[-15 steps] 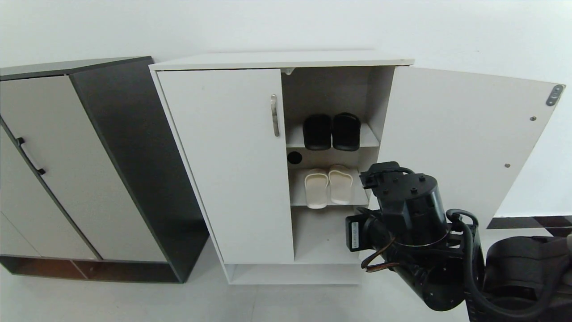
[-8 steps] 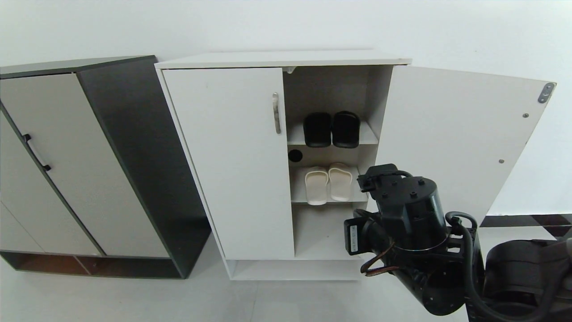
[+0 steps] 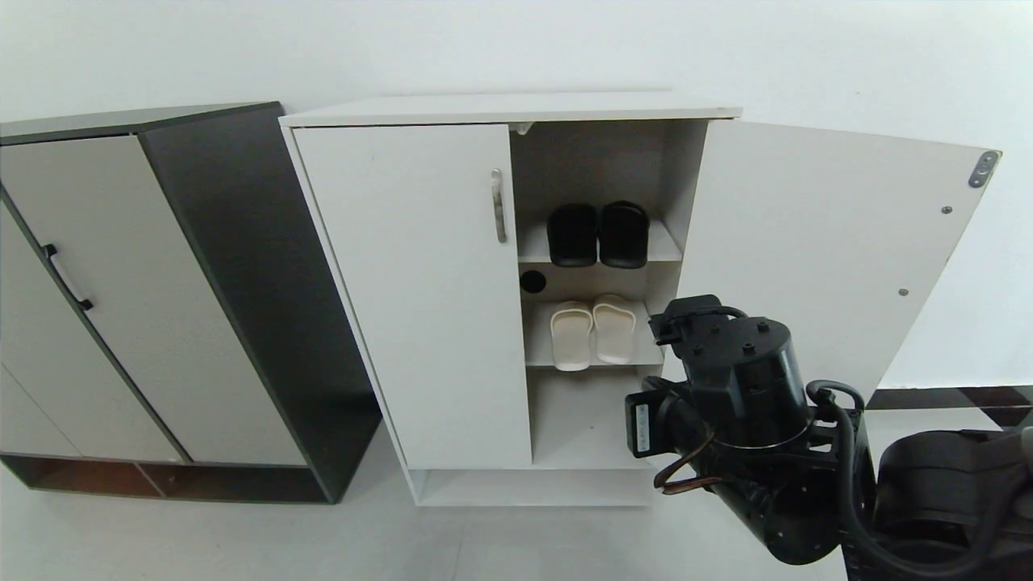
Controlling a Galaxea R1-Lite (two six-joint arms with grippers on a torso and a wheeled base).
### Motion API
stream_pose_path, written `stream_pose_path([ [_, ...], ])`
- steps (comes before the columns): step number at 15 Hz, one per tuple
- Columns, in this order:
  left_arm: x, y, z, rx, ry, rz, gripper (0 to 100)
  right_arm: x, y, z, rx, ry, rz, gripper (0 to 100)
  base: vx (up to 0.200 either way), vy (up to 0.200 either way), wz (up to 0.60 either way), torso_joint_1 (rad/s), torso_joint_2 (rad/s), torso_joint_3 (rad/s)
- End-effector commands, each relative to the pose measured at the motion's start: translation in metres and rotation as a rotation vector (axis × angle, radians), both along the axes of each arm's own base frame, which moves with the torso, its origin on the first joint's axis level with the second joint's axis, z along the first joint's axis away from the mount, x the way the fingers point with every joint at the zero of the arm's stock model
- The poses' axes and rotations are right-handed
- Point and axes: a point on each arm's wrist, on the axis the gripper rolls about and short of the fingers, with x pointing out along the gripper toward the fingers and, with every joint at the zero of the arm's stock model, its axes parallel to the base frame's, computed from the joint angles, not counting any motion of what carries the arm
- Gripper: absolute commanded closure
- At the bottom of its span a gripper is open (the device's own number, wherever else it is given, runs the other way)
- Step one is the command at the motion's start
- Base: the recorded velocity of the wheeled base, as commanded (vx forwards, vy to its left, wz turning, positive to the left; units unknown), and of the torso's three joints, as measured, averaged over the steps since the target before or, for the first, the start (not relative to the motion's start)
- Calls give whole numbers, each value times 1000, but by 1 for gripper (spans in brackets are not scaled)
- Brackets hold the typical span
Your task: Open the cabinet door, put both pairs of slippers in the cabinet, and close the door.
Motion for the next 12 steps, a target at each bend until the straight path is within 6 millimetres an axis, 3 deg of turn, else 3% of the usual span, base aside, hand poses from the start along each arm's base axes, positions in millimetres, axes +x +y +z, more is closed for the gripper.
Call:
stream_pose_path([
  [1, 0, 0, 0, 1, 1, 0, 100, 0, 1, 0, 0, 0, 1, 100, 0, 0, 0, 2, -242, -251],
  [4, 0, 0, 0, 1, 1, 0, 100, 0, 0, 0, 0, 0, 0, 100, 0, 0, 0, 32, -232, -346],
  [12, 0, 0, 0, -1, 0, 0, 100, 1, 0, -1, -5, 2, -4, 100, 0, 0, 0, 101, -496, -350],
])
